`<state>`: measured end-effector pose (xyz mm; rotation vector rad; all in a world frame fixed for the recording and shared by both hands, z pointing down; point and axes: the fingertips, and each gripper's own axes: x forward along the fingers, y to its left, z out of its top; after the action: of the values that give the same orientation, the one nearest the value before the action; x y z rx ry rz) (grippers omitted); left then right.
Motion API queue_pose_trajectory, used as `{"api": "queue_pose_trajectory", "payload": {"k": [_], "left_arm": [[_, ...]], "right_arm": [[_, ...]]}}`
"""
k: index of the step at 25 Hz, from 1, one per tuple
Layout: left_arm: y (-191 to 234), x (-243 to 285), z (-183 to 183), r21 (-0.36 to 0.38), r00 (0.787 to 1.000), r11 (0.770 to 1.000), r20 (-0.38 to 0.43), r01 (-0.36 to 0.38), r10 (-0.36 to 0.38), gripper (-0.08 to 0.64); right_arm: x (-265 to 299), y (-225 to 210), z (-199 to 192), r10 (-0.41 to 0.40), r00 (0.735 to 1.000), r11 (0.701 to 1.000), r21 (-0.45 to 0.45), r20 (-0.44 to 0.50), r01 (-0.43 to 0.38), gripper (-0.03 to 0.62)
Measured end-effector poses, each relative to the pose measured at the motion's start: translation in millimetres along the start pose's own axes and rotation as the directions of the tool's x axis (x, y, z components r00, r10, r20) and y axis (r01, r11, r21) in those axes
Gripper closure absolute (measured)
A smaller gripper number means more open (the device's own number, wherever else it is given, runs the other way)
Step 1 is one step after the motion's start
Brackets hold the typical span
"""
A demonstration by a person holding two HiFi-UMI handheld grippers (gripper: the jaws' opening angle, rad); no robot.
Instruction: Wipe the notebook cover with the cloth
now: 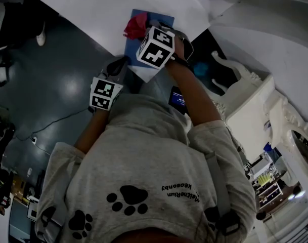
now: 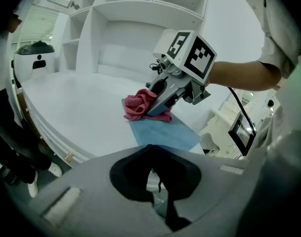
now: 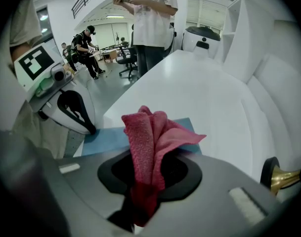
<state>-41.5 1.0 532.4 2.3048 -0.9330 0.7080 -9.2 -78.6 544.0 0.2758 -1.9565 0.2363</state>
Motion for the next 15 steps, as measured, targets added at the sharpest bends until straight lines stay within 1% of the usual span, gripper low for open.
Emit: {"api": "queue_pose_trajectory", "payload": {"k": [8, 11, 15], "left_arm": [[-0.5, 1.8, -3.1, -0.005, 1.000, 1.000, -0.010, 0.001, -0.001, 0.565], [-0.7, 1.6, -3.7, -0.006, 1.000, 1.000, -0.014, 0.002, -0.002, 0.565], [-0.7, 0.8, -3.9, -0.004, 1.000, 1.000, -0.017, 0.004, -0.004, 0.565]], "right_arm": [[-27.0, -10.0, -62.3, -0.043, 0.998, 0.989, 0.139, -0.053, 0.050, 0.495], [-32.7, -11.1, -75.2, -0.056, 0.996, 0.984, 0.167, -0.067, 0.066, 0.495], [-35.6, -10.8, -82.3, -0.067, 0.995, 0.979, 0.189, -0.076, 0.081, 0.495]]}}
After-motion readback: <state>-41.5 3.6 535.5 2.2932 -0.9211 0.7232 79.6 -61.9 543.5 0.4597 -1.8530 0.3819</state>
